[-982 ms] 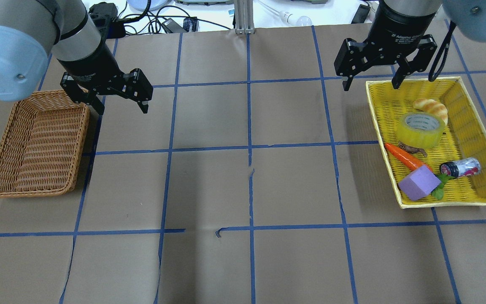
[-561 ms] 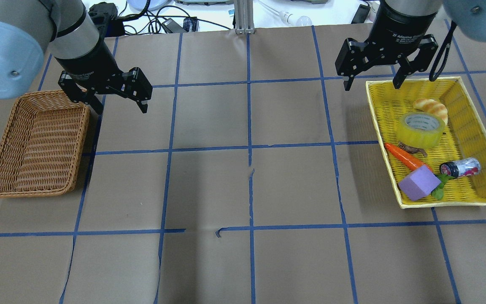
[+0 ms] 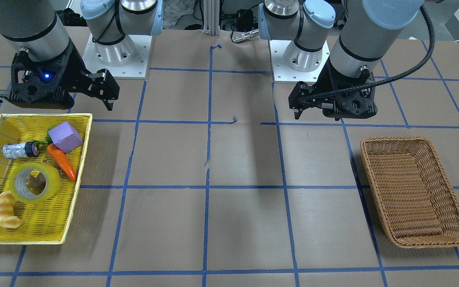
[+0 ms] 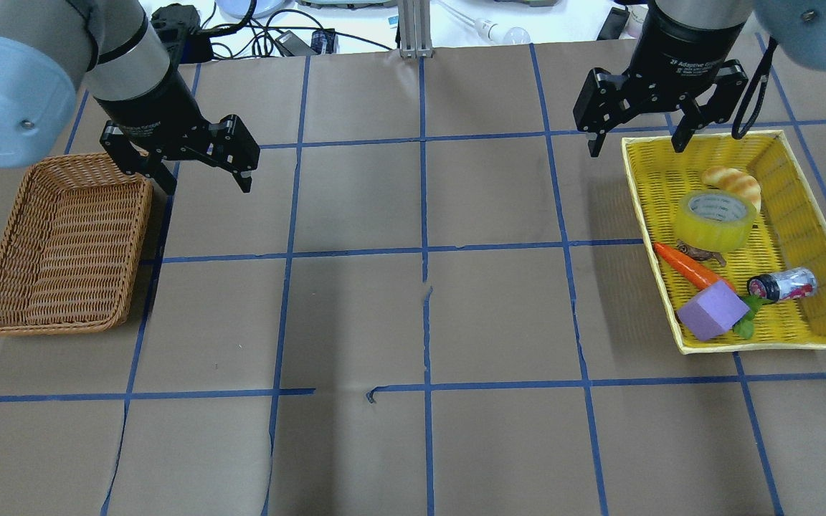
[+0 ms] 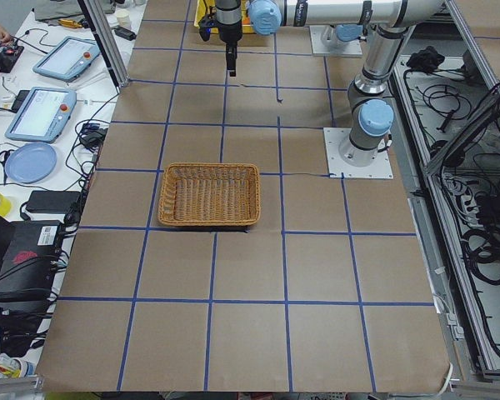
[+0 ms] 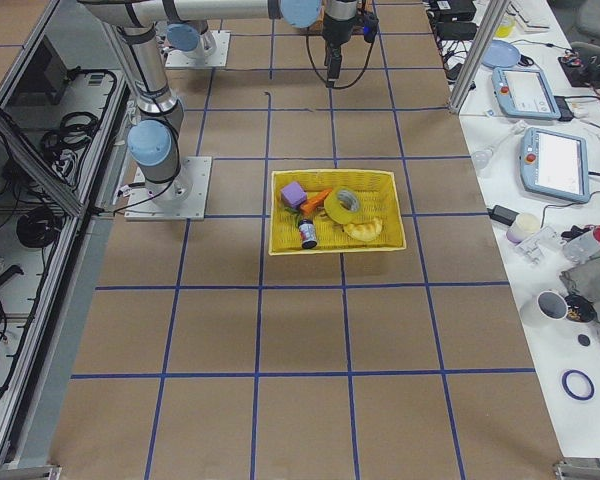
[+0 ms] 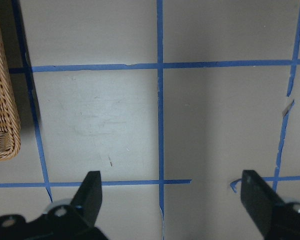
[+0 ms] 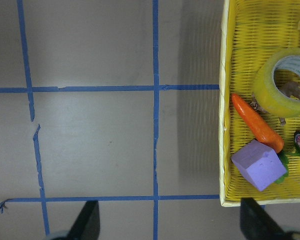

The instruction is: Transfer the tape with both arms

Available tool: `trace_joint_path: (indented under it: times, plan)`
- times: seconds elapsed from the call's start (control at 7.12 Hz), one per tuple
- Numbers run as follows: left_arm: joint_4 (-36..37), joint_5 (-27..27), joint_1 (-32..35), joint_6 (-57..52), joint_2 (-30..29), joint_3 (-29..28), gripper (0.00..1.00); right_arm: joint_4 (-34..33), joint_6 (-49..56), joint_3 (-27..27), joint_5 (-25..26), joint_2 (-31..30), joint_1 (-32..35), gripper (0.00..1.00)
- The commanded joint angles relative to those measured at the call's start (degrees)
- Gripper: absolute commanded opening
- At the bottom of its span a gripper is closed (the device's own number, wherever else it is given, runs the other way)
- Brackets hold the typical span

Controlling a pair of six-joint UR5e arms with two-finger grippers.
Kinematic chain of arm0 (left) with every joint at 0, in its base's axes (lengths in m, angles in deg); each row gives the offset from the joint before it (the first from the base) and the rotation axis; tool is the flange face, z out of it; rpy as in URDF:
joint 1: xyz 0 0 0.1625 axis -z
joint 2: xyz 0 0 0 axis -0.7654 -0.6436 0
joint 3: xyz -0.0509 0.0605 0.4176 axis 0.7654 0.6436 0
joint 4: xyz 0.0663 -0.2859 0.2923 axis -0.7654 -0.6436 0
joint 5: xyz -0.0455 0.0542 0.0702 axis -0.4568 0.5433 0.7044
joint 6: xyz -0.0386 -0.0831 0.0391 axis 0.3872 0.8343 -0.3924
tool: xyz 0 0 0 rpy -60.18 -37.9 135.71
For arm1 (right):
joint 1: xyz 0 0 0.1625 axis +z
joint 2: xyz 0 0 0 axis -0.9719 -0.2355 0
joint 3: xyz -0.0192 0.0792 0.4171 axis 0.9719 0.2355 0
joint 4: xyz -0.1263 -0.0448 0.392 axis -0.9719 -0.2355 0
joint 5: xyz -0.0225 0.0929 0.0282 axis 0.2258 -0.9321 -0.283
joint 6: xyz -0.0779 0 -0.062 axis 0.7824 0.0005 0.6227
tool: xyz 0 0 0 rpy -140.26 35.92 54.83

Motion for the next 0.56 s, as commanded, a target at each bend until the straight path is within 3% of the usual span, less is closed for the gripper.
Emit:
trace_joint_path:
  times: [0.0,0.42]
  plan:
    - [0.0,0.0,0.0,0.0,-0.1,0.0,1.0,-0.2,0.0,0.0,-0.8,-0.1,0.0,1.0]
    - [0.1,-0.2,0.0,0.0,-0.2,0.0,1.0,-1.0,-0.4,0.0,0.0,0.6,-0.3,1.0]
